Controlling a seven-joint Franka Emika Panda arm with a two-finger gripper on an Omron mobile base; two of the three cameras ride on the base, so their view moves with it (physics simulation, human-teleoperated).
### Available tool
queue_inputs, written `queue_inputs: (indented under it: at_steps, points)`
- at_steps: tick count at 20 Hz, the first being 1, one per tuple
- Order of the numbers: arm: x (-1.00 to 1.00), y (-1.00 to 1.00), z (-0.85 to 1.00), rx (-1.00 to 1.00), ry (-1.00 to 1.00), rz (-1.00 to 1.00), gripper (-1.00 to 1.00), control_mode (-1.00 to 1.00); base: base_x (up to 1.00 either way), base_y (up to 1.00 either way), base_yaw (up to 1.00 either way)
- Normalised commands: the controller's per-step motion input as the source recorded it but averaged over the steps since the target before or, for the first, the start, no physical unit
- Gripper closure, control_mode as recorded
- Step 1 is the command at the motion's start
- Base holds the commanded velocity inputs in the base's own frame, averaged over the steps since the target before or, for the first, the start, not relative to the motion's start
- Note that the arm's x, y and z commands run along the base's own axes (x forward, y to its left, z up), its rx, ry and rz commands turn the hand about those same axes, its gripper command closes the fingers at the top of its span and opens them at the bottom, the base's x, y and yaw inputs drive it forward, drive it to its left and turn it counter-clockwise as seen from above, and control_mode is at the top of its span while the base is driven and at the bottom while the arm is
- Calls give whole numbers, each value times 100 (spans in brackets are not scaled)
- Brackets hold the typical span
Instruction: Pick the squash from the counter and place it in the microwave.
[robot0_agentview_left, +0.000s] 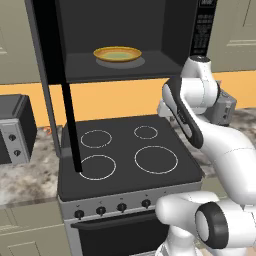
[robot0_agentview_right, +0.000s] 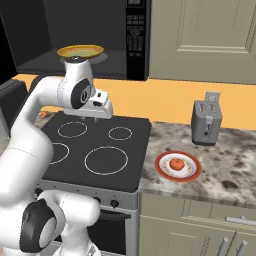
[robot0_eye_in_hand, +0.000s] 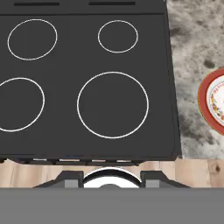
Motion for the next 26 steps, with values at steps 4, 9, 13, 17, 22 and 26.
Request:
queue_inputs:
  at_steps: [4, 9, 13, 17, 22, 26]
  points:
    - [-7, -30, -18, 0, 0, -2, -100, -100, 0, 0, 0]
    - [-22, -95, -40, 6, 0, -22, -100, -100, 0, 0, 0]
    - [-5, -100, -31, 9, 0, -30, -100, -100, 0, 0, 0]
    - [3, -100, -22, 3, 5, -38, -100, -100, 0, 0, 0]
    - [30, -100, -13, 1, 12, -35, -100, -100, 0, 0, 0]
    - [33, -90, -29, 0, 18, -17, -100, -100, 0, 0, 0]
